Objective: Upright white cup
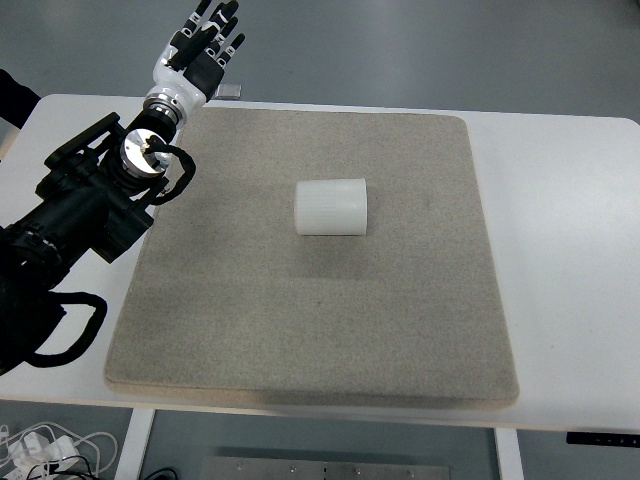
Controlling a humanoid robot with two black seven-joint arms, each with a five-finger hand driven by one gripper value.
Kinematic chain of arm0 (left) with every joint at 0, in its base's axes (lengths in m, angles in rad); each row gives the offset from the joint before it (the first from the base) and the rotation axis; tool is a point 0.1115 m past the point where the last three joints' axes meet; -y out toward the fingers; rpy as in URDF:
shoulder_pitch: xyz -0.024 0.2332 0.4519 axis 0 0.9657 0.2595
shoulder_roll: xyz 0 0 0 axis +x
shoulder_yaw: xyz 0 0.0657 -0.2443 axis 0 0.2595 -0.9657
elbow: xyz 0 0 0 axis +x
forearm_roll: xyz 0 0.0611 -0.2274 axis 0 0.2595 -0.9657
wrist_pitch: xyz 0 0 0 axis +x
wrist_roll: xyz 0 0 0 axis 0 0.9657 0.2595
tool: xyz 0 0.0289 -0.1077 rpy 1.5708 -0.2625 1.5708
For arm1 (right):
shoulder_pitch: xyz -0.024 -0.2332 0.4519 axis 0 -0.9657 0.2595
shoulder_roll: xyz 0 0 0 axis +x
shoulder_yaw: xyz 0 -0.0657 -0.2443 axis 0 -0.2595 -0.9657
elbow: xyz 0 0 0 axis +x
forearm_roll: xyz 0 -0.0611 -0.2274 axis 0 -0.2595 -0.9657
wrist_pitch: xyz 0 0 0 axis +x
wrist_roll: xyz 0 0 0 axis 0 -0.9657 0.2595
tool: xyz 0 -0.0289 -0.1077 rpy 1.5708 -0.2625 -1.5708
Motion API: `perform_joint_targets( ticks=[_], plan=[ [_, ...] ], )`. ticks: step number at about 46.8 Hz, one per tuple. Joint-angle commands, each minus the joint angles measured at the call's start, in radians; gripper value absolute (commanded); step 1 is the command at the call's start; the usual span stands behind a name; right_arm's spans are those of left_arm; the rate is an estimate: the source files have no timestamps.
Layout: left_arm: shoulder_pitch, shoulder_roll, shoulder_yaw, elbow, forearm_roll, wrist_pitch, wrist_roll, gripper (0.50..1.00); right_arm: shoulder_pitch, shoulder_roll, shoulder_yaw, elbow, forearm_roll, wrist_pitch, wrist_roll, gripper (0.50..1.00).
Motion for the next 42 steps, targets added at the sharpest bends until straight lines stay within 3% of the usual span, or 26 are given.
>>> perform_joint_targets(
  ticks=[1, 16, 35, 42],
  plan=[
    [-0.012, -0.002, 0.018, -0.004, 0.077, -0.001, -0.003, 0.994, 0.0, 0.0, 0.0, 0.0, 0.0, 0.0, 0.0, 0.952],
    [-0.027, -0.001, 0.022, -0.027, 0.324, -0.055, 0.006, 0.994, 0.0, 0.0, 0.0, 0.0, 0.0, 0.0, 0.0, 0.952],
    [-0.058, 0.038, 0.024, -0.252, 0.707, -0.055, 0.02, 0.994, 0.0, 0.0, 0.0, 0.0, 0.0, 0.0, 0.0, 0.952],
    [-0.06, 0.05, 0.05, -0.335, 0.865, -0.046, 0.072, 0.994, 0.0, 0.0, 0.0, 0.0, 0.0, 0.0, 0.0, 0.952]
  ],
)
